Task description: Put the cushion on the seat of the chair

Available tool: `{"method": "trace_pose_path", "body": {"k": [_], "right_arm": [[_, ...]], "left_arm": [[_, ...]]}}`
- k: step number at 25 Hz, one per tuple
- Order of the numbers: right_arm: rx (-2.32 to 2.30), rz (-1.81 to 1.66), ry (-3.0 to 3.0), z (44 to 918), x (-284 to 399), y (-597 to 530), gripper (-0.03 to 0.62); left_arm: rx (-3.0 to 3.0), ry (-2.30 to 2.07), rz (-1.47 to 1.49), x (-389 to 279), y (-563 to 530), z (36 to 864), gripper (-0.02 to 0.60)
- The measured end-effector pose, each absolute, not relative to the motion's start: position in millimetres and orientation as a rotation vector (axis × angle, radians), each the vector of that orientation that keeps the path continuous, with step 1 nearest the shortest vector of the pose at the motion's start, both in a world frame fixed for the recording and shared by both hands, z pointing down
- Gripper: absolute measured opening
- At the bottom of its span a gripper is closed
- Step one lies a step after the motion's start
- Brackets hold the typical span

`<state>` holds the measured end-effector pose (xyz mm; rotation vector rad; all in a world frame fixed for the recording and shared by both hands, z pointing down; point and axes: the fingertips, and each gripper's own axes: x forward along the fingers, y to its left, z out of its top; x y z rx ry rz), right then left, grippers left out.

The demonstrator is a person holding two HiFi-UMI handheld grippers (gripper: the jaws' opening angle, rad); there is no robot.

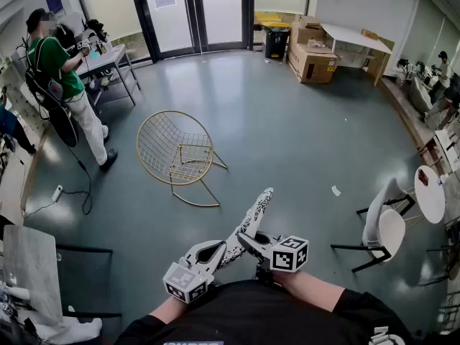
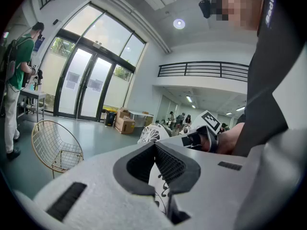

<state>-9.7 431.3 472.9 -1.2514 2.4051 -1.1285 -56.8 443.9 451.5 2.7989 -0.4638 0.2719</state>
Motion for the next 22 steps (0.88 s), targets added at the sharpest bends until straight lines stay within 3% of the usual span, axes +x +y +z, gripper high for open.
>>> {"method": "trace_pose_path", "body": {"k": [22], "right_arm": [[-1.214,-1.094,2.462,469.5,5.8,423.7,0.037]], "left_arm": [[2.813,-0.526,0.284,-41.1,437.7,450.8,0.017]]}}
